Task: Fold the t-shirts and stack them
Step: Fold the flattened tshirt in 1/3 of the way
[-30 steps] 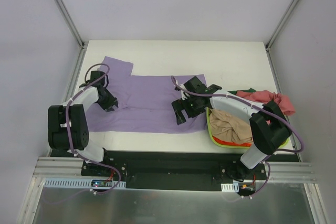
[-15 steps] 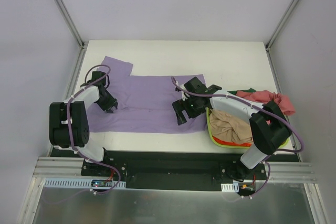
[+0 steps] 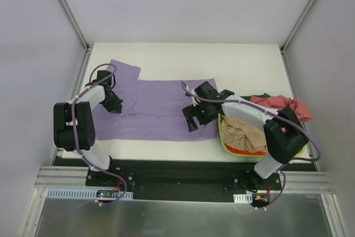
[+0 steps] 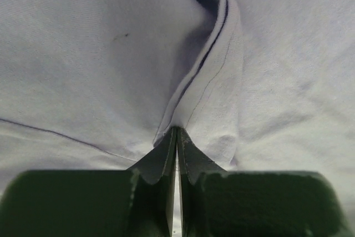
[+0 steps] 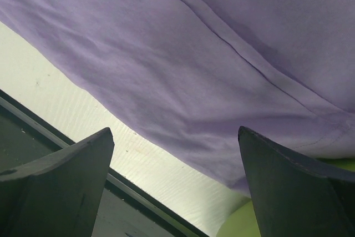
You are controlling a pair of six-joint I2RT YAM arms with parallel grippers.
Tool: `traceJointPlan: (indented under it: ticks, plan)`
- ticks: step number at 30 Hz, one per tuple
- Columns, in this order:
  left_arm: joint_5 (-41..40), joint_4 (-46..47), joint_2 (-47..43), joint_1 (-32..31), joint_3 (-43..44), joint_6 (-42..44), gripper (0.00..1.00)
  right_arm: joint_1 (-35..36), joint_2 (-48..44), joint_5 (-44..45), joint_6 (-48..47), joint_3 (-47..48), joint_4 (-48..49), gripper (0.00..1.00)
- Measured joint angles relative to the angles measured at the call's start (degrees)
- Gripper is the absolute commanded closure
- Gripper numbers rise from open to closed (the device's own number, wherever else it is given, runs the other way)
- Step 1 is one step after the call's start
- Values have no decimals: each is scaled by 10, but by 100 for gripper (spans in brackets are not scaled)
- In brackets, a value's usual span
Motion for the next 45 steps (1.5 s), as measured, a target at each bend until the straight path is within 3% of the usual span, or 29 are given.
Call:
traceJointPlan:
  ticks: [16, 25, 29, 30, 37, 41, 45]
  plan:
    - [32, 9, 10, -5, 25, 23, 100, -2, 0, 17, -3, 0, -7, 4]
    - [78, 28, 86, -34, 159, 38, 99, -8, 0, 26, -3, 0, -9, 4]
    - [73, 27, 61, -34, 126, 45, 65, -9, 0, 28, -4, 0, -11, 4]
    - [65, 25, 47, -34, 110, 47, 62, -9, 0, 28, -4, 0, -11, 4]
    - [2, 3, -101, -32, -13, 44, 66, -9, 0, 26, -5, 0, -11, 4]
    - [-5, 1, -92, -19, -34, 44, 74, -9, 0, 23, -5, 0, -11, 4]
    - [-7, 2, -50, -13, -33, 44, 75, -9, 1, 23, -5, 0, -11, 4]
